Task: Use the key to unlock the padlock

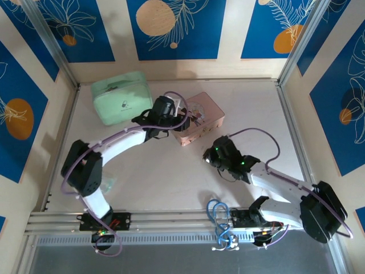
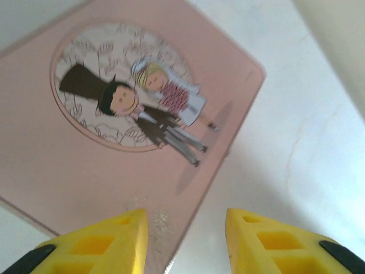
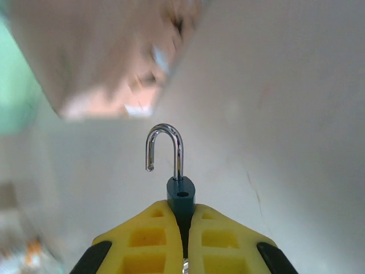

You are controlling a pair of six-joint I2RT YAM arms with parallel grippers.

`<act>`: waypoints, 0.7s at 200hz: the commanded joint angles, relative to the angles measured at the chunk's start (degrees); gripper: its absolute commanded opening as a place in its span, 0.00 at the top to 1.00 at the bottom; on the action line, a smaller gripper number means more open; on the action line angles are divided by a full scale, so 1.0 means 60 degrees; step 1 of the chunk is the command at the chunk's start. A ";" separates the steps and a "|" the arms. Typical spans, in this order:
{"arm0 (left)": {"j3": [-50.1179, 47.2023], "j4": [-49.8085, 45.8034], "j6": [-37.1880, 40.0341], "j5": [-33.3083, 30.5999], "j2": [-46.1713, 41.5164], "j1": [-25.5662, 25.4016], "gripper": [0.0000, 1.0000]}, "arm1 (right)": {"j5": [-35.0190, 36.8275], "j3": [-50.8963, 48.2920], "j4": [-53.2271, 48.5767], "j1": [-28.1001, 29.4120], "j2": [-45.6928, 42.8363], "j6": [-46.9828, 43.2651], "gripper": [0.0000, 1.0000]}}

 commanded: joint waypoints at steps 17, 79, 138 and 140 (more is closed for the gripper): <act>-0.1237 -0.0770 -0.0375 -0.0611 -0.2238 -0.0061 0.50 | -0.2125 0.0785 -0.0170 0.0113 0.1845 -0.0630 1.00; -0.4013 -0.2177 -0.0802 -0.2010 -0.5957 -0.0063 0.01 | -0.2581 0.1383 -0.0227 0.0033 0.3247 -0.1081 0.58; -0.4618 -0.3514 -0.0816 -0.3303 -0.7728 -0.0003 0.01 | -0.1884 0.1640 -0.2207 -0.0594 0.1477 -0.2079 0.24; -0.4581 -0.3563 -0.0774 -0.3366 -0.7746 -0.0002 0.01 | -0.1800 0.1699 -0.2378 -0.0609 0.1345 -0.2160 0.24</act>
